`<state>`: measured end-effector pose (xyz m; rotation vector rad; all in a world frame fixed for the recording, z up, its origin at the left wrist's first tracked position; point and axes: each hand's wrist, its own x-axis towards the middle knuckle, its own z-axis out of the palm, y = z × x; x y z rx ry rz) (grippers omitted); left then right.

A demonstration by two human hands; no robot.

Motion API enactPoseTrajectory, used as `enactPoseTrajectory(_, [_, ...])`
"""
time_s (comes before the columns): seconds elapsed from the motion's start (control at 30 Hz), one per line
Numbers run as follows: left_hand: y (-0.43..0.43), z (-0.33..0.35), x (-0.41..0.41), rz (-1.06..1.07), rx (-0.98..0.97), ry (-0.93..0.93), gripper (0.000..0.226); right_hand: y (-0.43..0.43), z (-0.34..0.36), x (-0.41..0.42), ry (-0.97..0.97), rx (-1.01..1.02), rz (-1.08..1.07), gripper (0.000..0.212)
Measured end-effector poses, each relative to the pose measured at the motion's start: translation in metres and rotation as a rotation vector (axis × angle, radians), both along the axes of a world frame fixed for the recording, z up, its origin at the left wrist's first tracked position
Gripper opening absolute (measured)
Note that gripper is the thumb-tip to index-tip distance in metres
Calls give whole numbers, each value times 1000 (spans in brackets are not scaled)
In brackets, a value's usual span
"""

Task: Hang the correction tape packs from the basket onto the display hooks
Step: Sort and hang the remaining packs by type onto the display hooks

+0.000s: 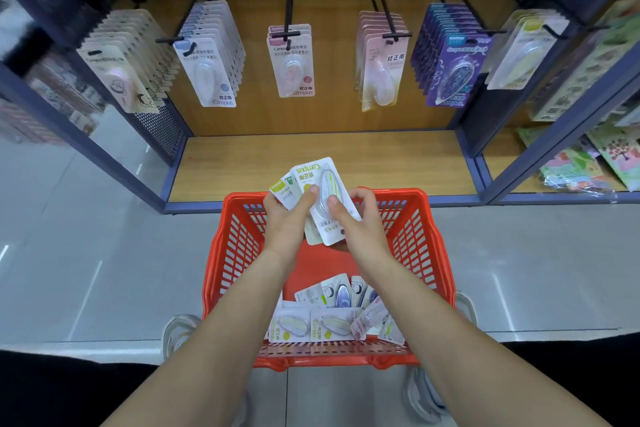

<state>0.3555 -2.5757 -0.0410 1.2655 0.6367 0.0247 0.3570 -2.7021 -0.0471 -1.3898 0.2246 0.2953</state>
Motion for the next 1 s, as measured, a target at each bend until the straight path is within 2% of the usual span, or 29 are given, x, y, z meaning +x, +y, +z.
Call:
enactPoseTrajectory(0.17, [-2, 19, 0, 58, -68, -27, 82, 14, 16, -3, -63, -78, -51, 34])
enactPoseTrajectory(0.37, [12, 36, -6, 37, 67, -48, 65, 18, 34, -8, -61, -95, 20, 24])
enactPoseTrajectory(0.43, [18, 41, -10, 33, 102, -56, 66, 16, 39, -8, -61, -105, 62, 23])
enactPoseTrajectory(0.57, [26, 46, -15, 7, 135, -67, 82, 14, 49, -7, -69, -93, 107, 22])
enactPoseTrajectory(0.67, [30, 49, -17, -11, 149, -49, 109, 12, 51, -7, -66, -99, 86, 25])
enactPoseTrajectory(0.73, [32, 51, -17, -40, 164, -40, 113, 9, 53, -7, -65, -92, 75, 24])
enactPoseTrajectory(0.87, [30, 56, -12, -76, 245, -74, 80, -8, 59, -4, -40, -111, 96, 22])
enactPoseTrajectory(1.0, [34, 60, -8, -150, 354, -115, 77, -44, 71, 4, -119, -130, 169, 30])
